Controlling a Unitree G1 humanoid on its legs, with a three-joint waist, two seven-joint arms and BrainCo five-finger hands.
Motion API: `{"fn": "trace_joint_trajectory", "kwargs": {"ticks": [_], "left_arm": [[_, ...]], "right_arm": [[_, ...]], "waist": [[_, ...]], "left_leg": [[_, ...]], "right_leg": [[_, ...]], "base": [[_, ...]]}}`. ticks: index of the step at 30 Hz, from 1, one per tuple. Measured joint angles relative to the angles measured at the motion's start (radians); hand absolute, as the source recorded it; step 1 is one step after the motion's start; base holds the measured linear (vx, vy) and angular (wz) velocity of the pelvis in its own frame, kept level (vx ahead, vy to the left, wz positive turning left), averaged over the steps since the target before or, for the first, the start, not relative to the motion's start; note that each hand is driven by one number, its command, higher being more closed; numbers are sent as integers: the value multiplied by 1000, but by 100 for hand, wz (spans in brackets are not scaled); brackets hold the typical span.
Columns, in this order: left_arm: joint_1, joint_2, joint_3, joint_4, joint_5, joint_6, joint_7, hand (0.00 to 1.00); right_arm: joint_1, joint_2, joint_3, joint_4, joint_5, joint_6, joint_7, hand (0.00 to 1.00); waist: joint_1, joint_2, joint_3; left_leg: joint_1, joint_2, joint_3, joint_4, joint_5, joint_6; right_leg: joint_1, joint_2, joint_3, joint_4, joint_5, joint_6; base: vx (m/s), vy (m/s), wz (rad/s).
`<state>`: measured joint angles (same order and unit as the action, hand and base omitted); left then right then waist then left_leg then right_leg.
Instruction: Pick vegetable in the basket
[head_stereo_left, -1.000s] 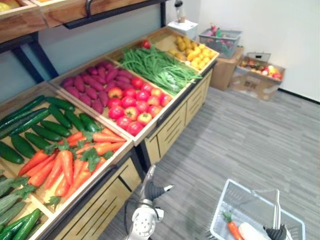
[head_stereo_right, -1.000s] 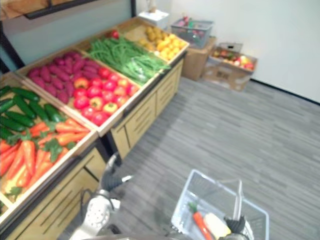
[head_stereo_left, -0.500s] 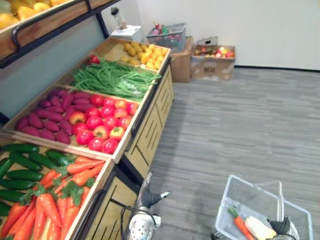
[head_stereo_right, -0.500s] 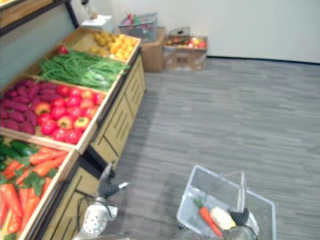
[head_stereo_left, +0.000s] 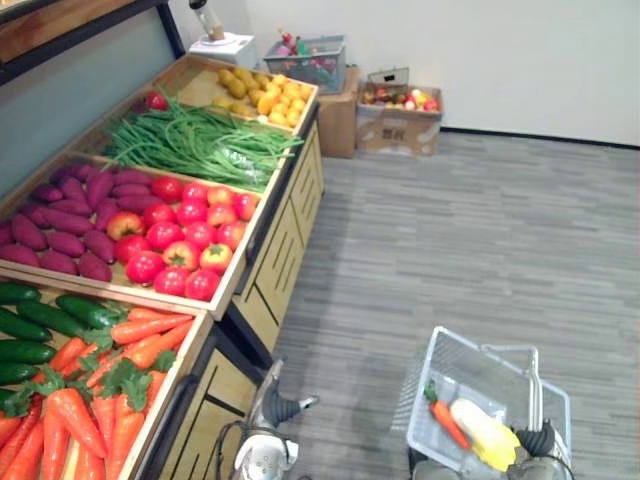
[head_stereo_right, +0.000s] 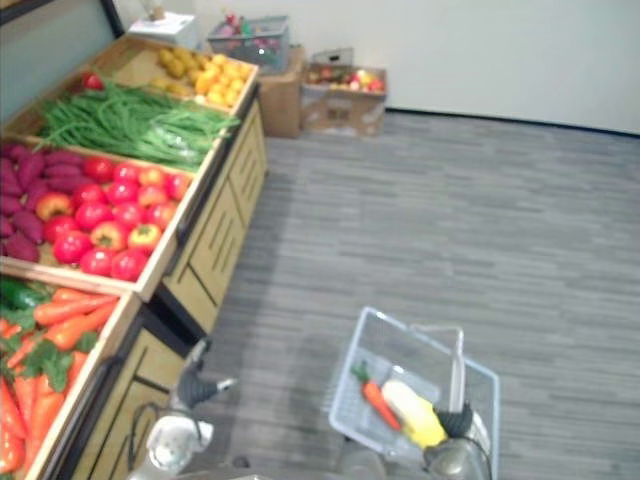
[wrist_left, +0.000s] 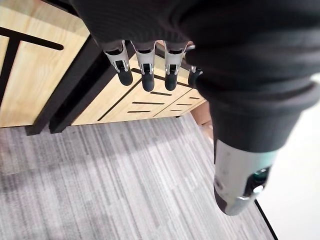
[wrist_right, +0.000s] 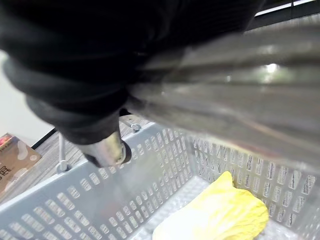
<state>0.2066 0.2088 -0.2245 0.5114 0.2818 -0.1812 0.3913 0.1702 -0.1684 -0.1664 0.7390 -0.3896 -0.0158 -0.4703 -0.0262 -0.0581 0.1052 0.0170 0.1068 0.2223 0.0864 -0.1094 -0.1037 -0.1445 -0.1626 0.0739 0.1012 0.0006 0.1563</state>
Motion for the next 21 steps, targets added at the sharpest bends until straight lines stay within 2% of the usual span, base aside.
{"fn": "trace_joint_trajectory", "kwargs": {"ticks": [6, 12, 17, 21], "left_arm": [[2, -13, 33, 121, -5, 19, -7, 0], [-10, -27, 86, 273, -99, 18, -60, 0], [-29, -32, 161, 405, -123, 21, -86, 0], [-31, -31, 238, 506, -108, 59, -94, 0]], "right_arm": [[12, 11, -24, 46, 39, -3, 0, 100], [15, 11, -60, 104, 78, -12, 20, 100], [1, 12, -65, 164, 96, -38, 43, 100], [-12, 19, -121, 230, 135, -55, 56, 100]], "waist": [[1, 12, -38], [0, 39, -57], [1, 37, -58], [3, 36, -59]], "left_leg": [[3, 0, -26, -20, 2, 2], [31, -3, -58, -46, 4, 1], [41, -5, -72, -49, 4, 1], [63, -5, -73, -51, 4, 1]], "right_leg": [[86, -10, -48, -141, 62, 2], [139, -10, -93, -170, 63, 3], [159, -13, -118, -171, 63, 3], [183, -13, -125, -171, 58, -3]], "base": [[27, 3, 13], [86, -8, 16], [29, -2, 11], [-8, -1, 1]]}}
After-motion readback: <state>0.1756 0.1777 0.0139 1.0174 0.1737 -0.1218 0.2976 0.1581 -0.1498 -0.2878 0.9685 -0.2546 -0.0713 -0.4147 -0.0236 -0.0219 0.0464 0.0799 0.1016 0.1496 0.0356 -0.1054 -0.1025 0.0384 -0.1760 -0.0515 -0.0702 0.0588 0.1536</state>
